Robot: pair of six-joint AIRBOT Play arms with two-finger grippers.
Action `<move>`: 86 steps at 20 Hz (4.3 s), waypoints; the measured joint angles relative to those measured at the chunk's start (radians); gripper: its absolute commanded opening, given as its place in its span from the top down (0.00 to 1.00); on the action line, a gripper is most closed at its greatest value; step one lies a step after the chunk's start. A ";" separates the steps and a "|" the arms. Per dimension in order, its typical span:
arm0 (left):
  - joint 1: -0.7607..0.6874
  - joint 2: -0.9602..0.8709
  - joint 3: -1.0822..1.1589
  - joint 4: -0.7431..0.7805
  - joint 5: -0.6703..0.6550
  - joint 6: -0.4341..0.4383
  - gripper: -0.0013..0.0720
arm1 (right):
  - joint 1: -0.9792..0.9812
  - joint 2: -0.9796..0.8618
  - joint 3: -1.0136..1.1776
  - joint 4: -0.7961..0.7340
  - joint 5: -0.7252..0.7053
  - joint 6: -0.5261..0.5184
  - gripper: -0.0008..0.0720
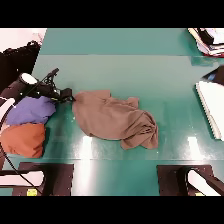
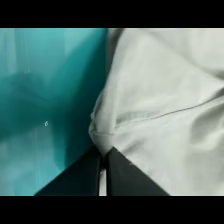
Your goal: Fold the shirts.
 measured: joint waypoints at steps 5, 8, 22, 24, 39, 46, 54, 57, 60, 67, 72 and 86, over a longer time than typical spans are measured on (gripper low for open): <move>0.000 0.027 0.089 -0.006 -0.019 0.003 0.95 | 0.036 0.000 -0.375 -0.002 0.027 -0.005 0.43; 0.000 0.032 0.110 -0.007 -0.032 0.004 0.95 | 0.130 0.000 -0.567 0.004 -0.049 -0.010 0.44; 0.001 0.055 0.133 -0.005 -0.085 0.004 0.95 | 0.452 -0.177 -0.604 -0.027 -0.320 -0.006 0.97; 0.003 0.101 0.169 0.013 -0.088 0.003 0.95 | 0.439 -0.180 -0.524 -0.076 -0.311 0.000 0.97; 0.003 0.541 0.979 0.121 -0.120 -0.085 0.95 | 0.048 0.241 0.346 -0.150 -0.174 0.002 0.97; 0.003 0.592 1.074 0.108 -0.053 -0.098 0.95 | -0.074 0.204 0.665 -0.154 -0.069 0.000 0.97; 0.003 0.430 0.745 0.107 -0.146 -0.100 0.95 | 0.036 -0.100 0.691 -0.161 0.043 0.000 0.97; 0.002 0.267 0.624 0.111 -0.193 -0.099 0.95 | 0.085 -0.267 0.587 -0.164 0.035 0.000 0.97; 0.001 0.071 0.554 0.110 -0.166 -0.080 0.95 | 0.123 -0.433 0.501 -0.167 -0.025 0.000 0.97; 0.003 -0.214 0.517 0.101 -0.017 -0.023 0.32 | 0.172 -0.661 0.438 -0.162 -0.175 -0.006 0.78; 0.019 -0.247 0.586 0.139 -0.094 -0.063 0.32 | 0.146 -0.686 0.470 -0.159 -0.146 -0.008 0.43; 0.064 0.320 -0.193 0.208 -0.226 -0.145 0.32 | -0.026 -0.160 -0.091 -0.157 -0.103 -0.050 0.43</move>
